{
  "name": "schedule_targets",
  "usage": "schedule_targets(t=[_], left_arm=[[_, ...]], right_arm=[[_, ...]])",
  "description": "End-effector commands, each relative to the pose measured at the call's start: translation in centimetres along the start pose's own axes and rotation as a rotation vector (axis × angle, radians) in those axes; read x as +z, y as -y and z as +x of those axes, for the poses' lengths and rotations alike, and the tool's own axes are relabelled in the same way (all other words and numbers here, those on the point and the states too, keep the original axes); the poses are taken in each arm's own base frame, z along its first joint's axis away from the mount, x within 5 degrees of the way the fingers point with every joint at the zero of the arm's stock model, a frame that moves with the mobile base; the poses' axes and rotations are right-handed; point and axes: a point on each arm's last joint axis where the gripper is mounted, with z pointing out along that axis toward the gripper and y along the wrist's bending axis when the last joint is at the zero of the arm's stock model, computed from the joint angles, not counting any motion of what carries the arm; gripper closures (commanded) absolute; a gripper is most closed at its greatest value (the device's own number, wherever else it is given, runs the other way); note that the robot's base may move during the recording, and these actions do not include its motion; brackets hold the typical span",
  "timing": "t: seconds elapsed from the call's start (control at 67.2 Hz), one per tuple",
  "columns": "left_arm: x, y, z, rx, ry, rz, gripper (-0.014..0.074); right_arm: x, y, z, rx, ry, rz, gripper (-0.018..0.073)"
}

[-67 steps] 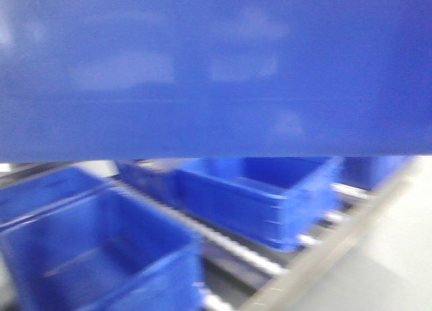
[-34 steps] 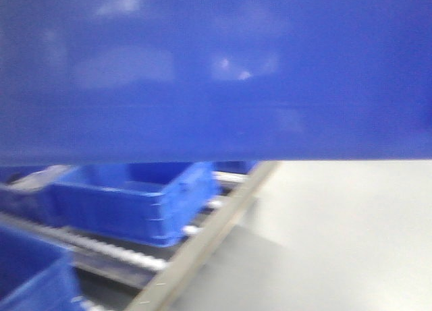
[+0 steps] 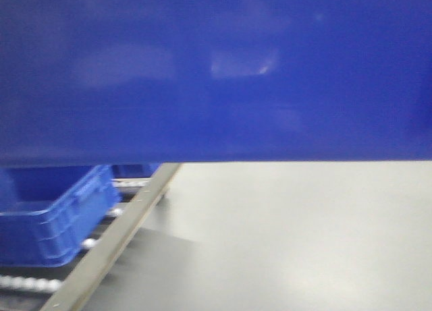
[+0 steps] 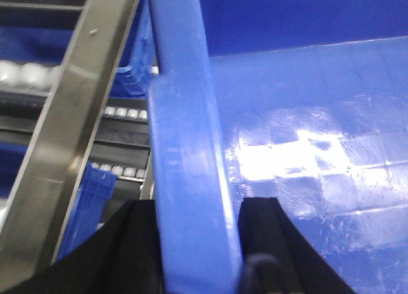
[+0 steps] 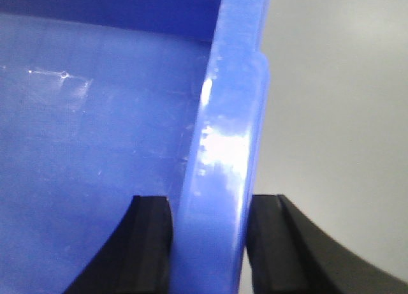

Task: Move blue bin to conveyor side
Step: 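Hold the blue bin in both grippers while the base turns away from the shelf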

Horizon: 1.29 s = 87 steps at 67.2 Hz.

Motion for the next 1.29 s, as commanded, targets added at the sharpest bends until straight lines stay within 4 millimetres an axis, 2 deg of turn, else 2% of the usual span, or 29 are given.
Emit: schedule_targets(t=[0.0,1.279], left_arm=[[-0.95,0.26,-0.66,0.006,0.101,0.040,0.0604],[-0.95,0.26,-0.66,0.006,0.101,0.040,0.0604]], right_arm=[[-0.98,-0.56,-0.56,-0.024,0.105,-0.029,0.0637],[-0.98,-0.56,-0.56,-0.024,0.105,-0.029,0.0637]])
